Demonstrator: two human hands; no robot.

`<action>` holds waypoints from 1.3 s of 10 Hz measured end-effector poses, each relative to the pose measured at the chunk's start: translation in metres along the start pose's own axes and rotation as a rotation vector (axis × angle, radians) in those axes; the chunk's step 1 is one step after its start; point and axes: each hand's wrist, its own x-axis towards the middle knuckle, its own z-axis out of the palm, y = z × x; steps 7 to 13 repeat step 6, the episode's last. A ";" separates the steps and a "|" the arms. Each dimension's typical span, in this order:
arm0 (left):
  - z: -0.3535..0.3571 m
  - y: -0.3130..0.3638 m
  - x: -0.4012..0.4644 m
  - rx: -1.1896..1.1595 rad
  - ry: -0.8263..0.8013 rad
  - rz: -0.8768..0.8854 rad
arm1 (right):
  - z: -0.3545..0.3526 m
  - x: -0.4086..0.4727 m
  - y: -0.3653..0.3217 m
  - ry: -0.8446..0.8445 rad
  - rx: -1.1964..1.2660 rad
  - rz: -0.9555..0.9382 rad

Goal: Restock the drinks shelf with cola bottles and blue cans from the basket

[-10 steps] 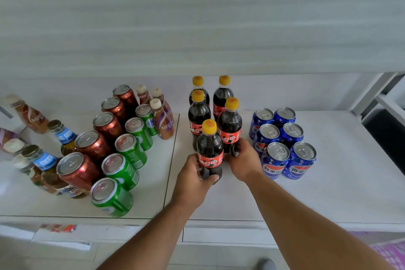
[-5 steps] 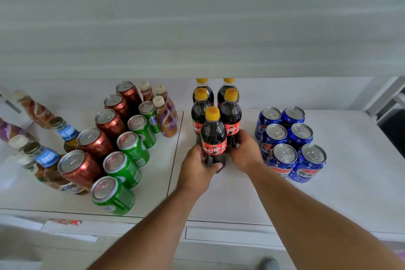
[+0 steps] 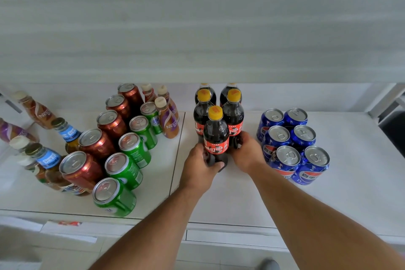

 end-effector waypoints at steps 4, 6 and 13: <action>-0.026 -0.005 -0.022 0.054 -0.042 0.034 | -0.007 -0.042 0.002 0.015 -0.037 0.023; -0.059 0.002 -0.044 -0.034 0.043 0.056 | -0.017 -0.088 -0.005 0.064 0.000 -0.023; -0.059 0.002 -0.044 -0.034 0.043 0.056 | -0.017 -0.088 -0.005 0.064 0.000 -0.023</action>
